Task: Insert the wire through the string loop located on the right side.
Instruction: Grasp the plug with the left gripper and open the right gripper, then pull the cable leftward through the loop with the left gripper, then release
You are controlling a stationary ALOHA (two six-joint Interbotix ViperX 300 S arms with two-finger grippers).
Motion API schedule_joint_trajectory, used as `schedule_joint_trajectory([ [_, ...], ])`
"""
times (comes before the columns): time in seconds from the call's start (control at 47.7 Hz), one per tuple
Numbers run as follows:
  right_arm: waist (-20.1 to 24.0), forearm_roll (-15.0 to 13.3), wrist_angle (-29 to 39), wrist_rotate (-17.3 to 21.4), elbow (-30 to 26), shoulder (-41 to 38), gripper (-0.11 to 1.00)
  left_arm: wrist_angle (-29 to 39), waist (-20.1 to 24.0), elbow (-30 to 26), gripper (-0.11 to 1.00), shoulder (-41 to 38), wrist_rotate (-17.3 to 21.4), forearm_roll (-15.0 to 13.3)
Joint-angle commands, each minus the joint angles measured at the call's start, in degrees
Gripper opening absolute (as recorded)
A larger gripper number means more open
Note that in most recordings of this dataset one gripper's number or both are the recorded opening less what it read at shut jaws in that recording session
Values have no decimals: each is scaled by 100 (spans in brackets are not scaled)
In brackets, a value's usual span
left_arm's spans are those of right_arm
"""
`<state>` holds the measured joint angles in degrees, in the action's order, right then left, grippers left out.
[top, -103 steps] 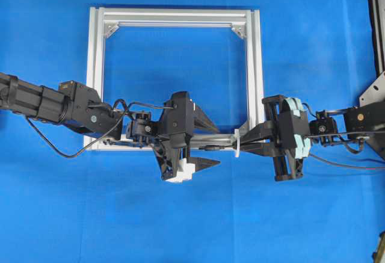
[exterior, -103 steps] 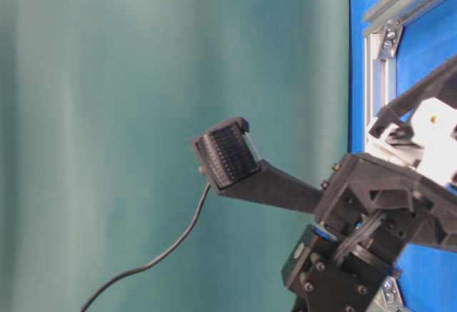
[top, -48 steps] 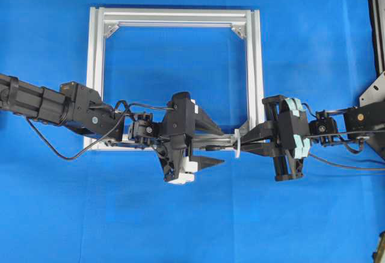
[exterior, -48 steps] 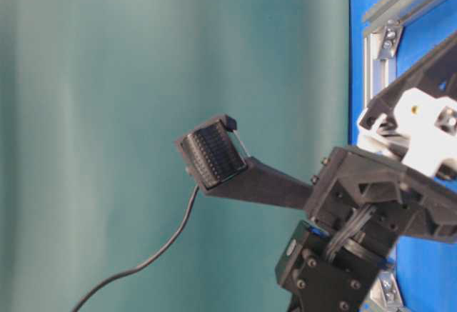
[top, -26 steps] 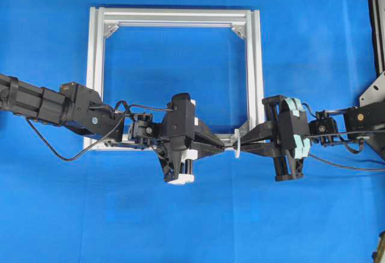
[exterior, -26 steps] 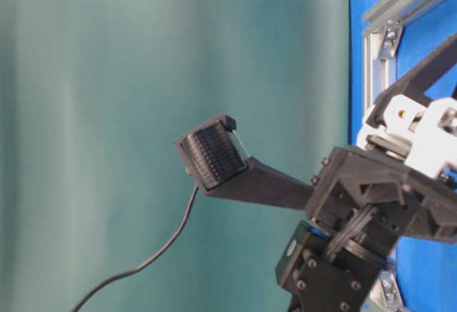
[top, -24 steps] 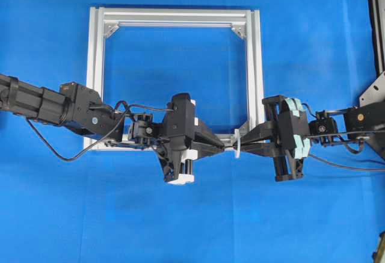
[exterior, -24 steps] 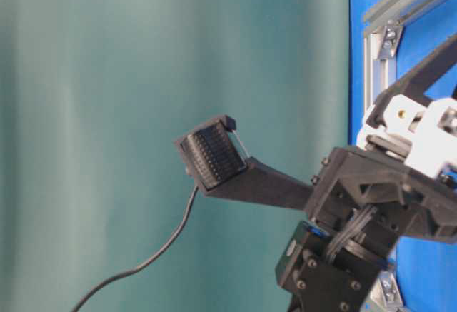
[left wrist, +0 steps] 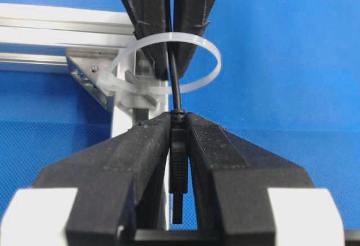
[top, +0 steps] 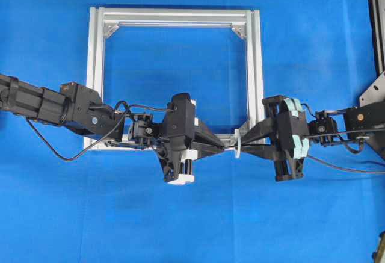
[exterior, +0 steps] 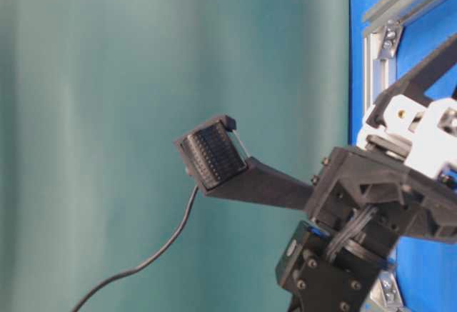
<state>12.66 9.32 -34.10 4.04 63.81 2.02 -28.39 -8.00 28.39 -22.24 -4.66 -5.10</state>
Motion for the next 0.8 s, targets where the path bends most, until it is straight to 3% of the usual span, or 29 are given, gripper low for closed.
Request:
schedule_joint_trajectory([
  [0.0,0,9,18,18,-70,53,29,-53,0,-97,9,132,0,18],
  [0.21,0,18,35,18,-35,88,87,-53,0,-88,9,132,0,18],
  [0.231,0,18,35,18,-26,97,88,-44,0,-88,9,132,0,9],
  [0.356,0,18,35,18,-18,105,83,-44,0,-88,9,132,0,18],
  [0.566,0,9,35,18,-18,105,84,-18,9,-35,9,167,0,9],
  [0.775,9,18,79,18,-18,105,83,-35,0,536,9,686,9,18],
])
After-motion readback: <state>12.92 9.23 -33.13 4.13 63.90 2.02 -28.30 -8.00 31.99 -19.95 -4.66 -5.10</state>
